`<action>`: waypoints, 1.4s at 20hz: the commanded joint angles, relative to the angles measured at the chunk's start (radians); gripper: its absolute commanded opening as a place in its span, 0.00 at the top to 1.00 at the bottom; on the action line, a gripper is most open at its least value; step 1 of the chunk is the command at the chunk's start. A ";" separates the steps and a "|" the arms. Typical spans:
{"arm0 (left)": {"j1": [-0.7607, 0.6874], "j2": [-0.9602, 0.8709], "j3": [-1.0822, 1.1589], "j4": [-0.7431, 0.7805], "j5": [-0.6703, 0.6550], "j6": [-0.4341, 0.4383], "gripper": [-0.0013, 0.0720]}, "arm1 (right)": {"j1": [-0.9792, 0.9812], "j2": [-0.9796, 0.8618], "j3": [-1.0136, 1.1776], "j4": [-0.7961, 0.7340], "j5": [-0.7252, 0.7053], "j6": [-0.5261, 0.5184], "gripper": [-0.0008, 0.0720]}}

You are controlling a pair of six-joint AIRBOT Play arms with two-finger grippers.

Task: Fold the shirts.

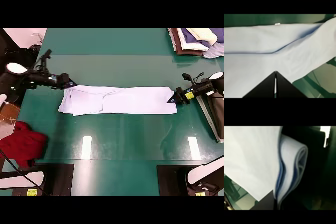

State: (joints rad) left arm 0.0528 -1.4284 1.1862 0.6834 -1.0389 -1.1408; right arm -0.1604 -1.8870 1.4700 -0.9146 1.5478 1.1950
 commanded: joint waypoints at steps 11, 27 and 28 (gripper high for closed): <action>-0.460 -0.349 0.378 0.043 0.117 -0.120 0.95 | 0.040 0.406 0.002 0.277 -0.013 0.085 0.97; -0.632 -0.527 0.463 0.073 0.082 -0.161 0.94 | 0.398 0.307 0.426 0.256 -0.025 0.166 0.96; -0.629 -0.521 0.463 0.074 0.073 -0.161 0.95 | 0.413 0.295 0.442 0.257 -0.024 0.166 0.97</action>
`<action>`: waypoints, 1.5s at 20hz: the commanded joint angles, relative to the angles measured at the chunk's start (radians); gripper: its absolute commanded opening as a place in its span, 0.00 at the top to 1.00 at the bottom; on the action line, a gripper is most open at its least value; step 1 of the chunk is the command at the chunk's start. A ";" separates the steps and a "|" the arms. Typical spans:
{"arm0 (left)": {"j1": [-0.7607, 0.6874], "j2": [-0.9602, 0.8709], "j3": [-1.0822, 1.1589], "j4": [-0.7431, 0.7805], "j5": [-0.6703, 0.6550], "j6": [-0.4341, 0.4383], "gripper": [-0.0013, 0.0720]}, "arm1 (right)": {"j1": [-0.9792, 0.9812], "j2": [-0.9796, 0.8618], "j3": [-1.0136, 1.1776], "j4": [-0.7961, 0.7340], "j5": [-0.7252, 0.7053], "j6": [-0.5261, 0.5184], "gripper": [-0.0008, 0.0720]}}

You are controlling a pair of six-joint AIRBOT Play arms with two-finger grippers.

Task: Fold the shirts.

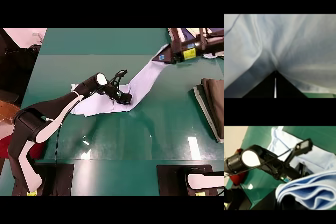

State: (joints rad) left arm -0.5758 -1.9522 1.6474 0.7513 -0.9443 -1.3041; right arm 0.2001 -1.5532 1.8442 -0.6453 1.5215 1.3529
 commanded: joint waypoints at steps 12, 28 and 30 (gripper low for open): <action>0.397 0.369 0.014 0.285 -0.181 0.002 0.95 | 0.324 -0.169 0.116 -0.006 -0.103 -0.069 0.96; 0.708 0.536 0.013 0.336 -0.338 0.003 0.94 | 0.536 -0.346 0.117 -0.135 -0.332 -0.130 0.38; 0.708 0.536 0.013 0.333 -0.353 0.003 0.94 | 0.450 -0.338 0.115 -0.182 -0.134 -0.111 0.38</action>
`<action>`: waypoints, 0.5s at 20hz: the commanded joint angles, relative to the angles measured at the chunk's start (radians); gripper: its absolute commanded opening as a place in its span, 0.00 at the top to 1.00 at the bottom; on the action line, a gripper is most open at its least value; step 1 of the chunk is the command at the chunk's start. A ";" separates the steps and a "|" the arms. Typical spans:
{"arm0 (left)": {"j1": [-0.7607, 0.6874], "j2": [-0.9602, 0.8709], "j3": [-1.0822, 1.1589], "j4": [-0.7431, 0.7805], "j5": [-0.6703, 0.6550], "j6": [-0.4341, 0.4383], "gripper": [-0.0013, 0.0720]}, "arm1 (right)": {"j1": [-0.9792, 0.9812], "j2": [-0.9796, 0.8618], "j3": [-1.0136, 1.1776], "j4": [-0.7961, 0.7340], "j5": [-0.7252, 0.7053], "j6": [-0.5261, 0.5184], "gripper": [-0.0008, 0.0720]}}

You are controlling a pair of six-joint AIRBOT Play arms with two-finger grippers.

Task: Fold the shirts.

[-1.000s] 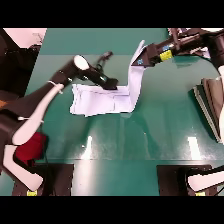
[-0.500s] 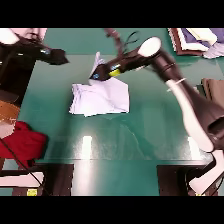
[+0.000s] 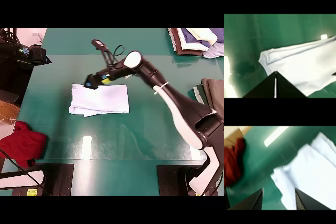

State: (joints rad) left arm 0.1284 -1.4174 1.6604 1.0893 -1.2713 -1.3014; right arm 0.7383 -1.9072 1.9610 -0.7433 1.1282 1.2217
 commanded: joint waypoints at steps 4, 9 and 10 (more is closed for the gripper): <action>0.004 0.002 0.000 -0.006 -0.032 0.000 0.94 | -0.252 0.069 -0.173 -0.089 0.357 0.053 0.38; 0.004 0.002 0.000 -0.006 -0.021 0.001 0.94 | -0.398 0.203 -0.545 -0.081 0.097 0.109 0.37; 0.004 0.002 0.000 -0.006 -0.016 0.001 0.94 | -0.407 0.212 -0.595 -0.058 0.042 0.109 0.37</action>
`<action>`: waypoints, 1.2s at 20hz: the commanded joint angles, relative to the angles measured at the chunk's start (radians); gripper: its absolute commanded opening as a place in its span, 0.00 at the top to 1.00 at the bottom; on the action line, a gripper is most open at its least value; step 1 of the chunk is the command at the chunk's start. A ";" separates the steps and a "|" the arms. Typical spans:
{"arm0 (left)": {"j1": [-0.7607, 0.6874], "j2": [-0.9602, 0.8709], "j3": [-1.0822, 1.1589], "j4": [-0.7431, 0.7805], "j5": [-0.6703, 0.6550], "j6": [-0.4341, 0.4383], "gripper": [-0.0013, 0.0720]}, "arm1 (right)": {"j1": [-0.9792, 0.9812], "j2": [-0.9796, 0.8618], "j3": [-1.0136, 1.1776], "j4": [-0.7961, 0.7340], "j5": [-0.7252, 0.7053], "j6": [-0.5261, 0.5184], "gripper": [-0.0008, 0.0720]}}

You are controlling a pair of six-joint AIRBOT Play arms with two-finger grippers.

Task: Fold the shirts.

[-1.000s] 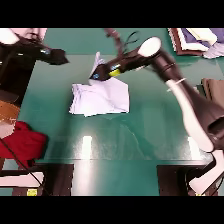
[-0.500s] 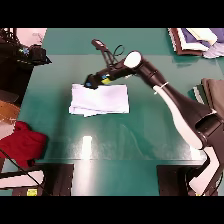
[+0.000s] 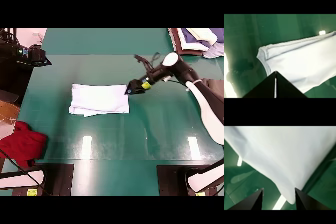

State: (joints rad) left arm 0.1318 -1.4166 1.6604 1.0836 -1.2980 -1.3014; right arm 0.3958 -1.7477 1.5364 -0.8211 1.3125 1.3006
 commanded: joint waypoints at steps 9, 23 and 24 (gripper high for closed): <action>0.001 0.000 0.000 -0.003 0.026 0.001 0.94 | 0.023 -0.121 -0.189 0.385 -0.241 -0.079 0.05; -0.087 0.001 -0.005 -0.017 -0.028 0.001 0.95 | -0.019 -0.034 -0.011 0.267 -0.111 -0.101 0.97; -0.121 0.001 -0.005 -0.017 -0.022 0.002 0.95 | -0.071 0.018 -0.039 0.261 -0.093 -0.102 0.97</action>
State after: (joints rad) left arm 0.0704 -1.4162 1.6569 1.0664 -1.3193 -1.3010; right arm 0.4179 -1.8275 1.5410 -0.5442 1.1732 1.2003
